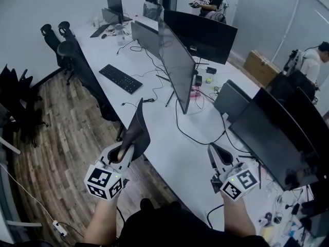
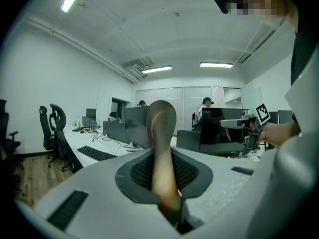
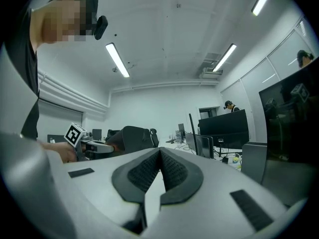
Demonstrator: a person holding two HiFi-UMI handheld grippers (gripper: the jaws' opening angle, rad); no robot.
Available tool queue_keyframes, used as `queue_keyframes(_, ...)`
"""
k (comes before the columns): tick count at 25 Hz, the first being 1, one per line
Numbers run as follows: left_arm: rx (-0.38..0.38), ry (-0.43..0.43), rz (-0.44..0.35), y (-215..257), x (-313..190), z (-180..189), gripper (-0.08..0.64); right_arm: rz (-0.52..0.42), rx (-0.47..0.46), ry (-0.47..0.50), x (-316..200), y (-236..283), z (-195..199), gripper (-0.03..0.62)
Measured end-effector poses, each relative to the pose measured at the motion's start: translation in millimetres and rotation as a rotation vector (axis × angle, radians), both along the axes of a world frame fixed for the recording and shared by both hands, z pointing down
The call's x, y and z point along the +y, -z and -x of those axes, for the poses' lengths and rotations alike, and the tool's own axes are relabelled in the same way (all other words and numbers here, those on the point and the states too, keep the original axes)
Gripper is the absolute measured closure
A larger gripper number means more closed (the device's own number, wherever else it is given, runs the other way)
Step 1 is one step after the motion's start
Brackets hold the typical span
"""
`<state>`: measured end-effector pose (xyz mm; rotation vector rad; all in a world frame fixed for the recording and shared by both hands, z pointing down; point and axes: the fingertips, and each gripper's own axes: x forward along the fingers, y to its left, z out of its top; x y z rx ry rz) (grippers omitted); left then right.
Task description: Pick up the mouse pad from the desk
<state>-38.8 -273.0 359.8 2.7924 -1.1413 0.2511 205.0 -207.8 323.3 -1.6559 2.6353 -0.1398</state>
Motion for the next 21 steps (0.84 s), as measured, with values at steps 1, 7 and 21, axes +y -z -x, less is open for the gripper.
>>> queue_keyframes(1, -0.001, 0.000, 0.001, -0.8, 1.1, -0.2, 0.509, 0.003, 0.002, 0.002, 0.9, -1.3, 0.5, 0.588)
queue_keyframes(7, -0.007, 0.002, 0.004, -1.5, 2.8, -0.1, 0.509, 0.009, 0.005, 0.012, 4.2, -2.1, 3.0, 0.588)
queue_keyframes(21, -0.023, -0.006, -0.007, 2.9, 7.1, -7.3, 0.509, -0.006, 0.018, 0.023, 9.2, 4.9, -0.3, 0.588)
